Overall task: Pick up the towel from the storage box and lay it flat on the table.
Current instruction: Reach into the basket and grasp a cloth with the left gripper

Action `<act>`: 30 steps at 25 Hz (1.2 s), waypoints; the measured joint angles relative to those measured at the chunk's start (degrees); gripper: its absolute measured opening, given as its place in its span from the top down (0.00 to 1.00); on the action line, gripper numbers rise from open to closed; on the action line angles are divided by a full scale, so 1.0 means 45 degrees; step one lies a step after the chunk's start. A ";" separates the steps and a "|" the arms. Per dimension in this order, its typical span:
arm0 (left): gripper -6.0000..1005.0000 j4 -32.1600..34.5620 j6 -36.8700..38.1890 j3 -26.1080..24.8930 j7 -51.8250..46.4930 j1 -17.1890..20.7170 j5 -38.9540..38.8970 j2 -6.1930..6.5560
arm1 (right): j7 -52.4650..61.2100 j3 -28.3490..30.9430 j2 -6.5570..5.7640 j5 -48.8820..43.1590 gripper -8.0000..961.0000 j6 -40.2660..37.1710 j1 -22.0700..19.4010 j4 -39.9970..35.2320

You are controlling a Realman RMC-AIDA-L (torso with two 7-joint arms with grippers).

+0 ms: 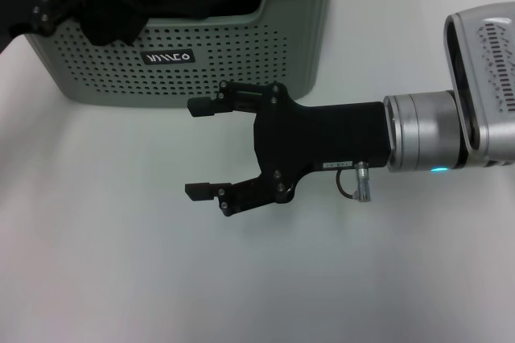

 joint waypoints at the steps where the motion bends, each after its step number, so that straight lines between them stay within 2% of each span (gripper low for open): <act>1: 0.14 0.0012 0.0039 0.0069 0.0043 -0.0010 0.0005 -0.0005 | -0.0002 0.0008 0.0000 0.0000 0.08 -0.0008 -0.0015 -0.0002; 4: 0.14 0.0063 0.0244 0.0681 0.0274 0.0014 -0.0114 -0.0025 | -0.0052 0.0025 0.0000 0.0001 0.08 -0.0030 -0.0075 0.0004; 8: 0.15 0.0275 0.0534 0.2028 0.0361 0.0046 -0.0503 -0.0032 | -0.0124 0.0025 0.0001 0.0014 0.08 -0.0048 -0.0087 0.0077; 13: 0.15 0.0526 0.1930 0.3936 0.0400 0.0271 -0.1569 -0.0029 | -0.0137 0.0026 -0.0001 0.0032 0.08 -0.0066 -0.0110 0.0138; 14: 0.17 0.0782 0.2292 0.4458 0.0390 0.0420 -0.1737 -0.0017 | -0.0137 0.0026 0.0000 0.0036 0.08 -0.0067 -0.0126 0.0144; 18: 0.24 0.1009 0.2578 0.5240 0.0029 0.0538 -0.1782 0.0016 | -0.0160 0.0026 0.0000 0.0089 0.08 -0.0070 -0.0205 0.0158; 20: 0.24 0.1107 0.2868 0.5784 -0.0533 0.0543 -0.1646 0.0072 | -0.0193 0.0026 0.0000 0.0130 0.08 -0.0057 -0.0229 0.0167; 26: 0.25 0.1621 0.3375 0.6219 -0.2395 0.0440 -0.0624 0.0194 | -0.0239 -0.0064 0.0000 0.0132 0.08 0.0246 -0.0276 0.0173; 30: 0.25 0.1713 0.3670 0.6109 -0.2585 0.0511 -0.0711 0.0251 | -0.0239 -0.0070 0.0000 0.0074 0.08 0.0243 -0.0297 0.0366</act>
